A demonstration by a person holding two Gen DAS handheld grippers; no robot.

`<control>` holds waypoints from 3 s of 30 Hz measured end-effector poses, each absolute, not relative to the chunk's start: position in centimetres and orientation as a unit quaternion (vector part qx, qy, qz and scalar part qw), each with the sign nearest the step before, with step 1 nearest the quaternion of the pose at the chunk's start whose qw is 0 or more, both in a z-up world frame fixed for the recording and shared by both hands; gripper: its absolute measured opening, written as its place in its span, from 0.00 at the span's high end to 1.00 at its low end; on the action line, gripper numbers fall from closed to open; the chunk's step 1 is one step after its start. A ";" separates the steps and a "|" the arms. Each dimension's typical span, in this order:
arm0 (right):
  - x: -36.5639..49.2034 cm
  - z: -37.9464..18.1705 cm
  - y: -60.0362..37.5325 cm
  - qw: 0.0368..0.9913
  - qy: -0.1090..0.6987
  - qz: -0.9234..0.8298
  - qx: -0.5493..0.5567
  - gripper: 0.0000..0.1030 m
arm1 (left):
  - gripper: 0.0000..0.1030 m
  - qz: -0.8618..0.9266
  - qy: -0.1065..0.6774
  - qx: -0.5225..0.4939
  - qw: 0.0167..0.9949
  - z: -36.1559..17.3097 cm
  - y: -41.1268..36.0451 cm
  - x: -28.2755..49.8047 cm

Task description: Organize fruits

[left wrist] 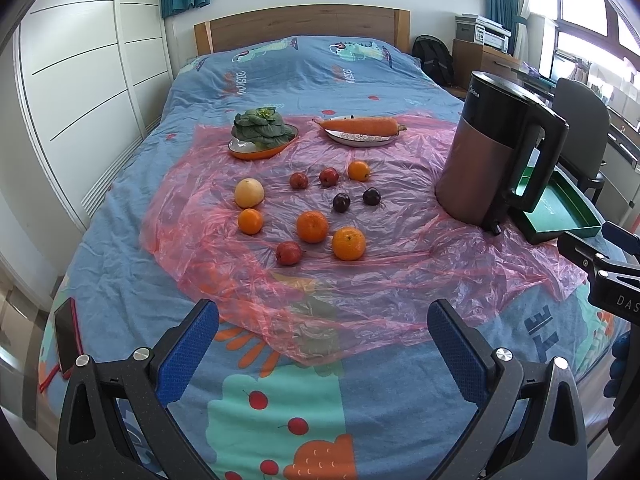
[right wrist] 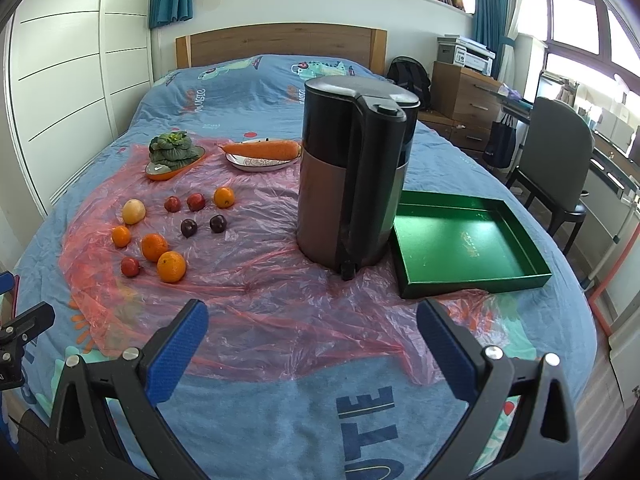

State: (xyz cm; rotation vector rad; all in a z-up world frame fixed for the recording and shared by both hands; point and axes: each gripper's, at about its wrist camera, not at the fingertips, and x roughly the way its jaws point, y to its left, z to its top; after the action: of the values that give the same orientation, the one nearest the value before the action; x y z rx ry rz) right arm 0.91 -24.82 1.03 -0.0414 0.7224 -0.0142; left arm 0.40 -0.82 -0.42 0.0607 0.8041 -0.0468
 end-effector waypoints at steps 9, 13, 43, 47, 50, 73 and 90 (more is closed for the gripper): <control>0.7 0.8 -25.1 0.934 0.357 -0.007 -0.018 0.00 | 0.01 -0.018 0.390 0.028 0.920 -0.3 -0.9 0.3; 0.7 0.9 -25.2 0.935 0.353 -0.006 -0.017 0.00 | 0.01 -0.018 0.389 0.027 0.921 -0.2 -0.6 0.3; 0.6 1.9 -25.2 0.939 0.343 0.001 -0.006 0.00 | 0.01 -0.006 0.384 0.032 0.923 1.2 -0.3 0.1; 0.5 1.9 -25.1 0.940 0.342 0.003 -0.005 0.00 | 0.01 -0.005 0.382 0.036 0.923 1.3 -0.2 0.1; 0.6 1.8 -24.8 0.939 0.344 0.007 -0.008 0.00 | 0.01 -0.004 0.380 0.035 0.924 1.3 0.0 0.2; 1.0 0.1 -25.0 0.932 0.362 -0.003 -0.010 0.00 | 0.01 -0.028 0.398 0.030 0.916 -0.9 -1.4 1.5; 2.0 -1.5 -23.4 0.931 0.365 0.027 0.000 0.00 | 0.01 -0.042 0.409 -0.006 0.912 -3.2 1.3 3.0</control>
State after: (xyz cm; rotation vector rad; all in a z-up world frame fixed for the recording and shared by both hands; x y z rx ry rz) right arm 2.00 -23.43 -1.54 -0.0001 0.7477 0.0547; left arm 3.00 1.34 -3.23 -0.0123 0.8426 -0.0866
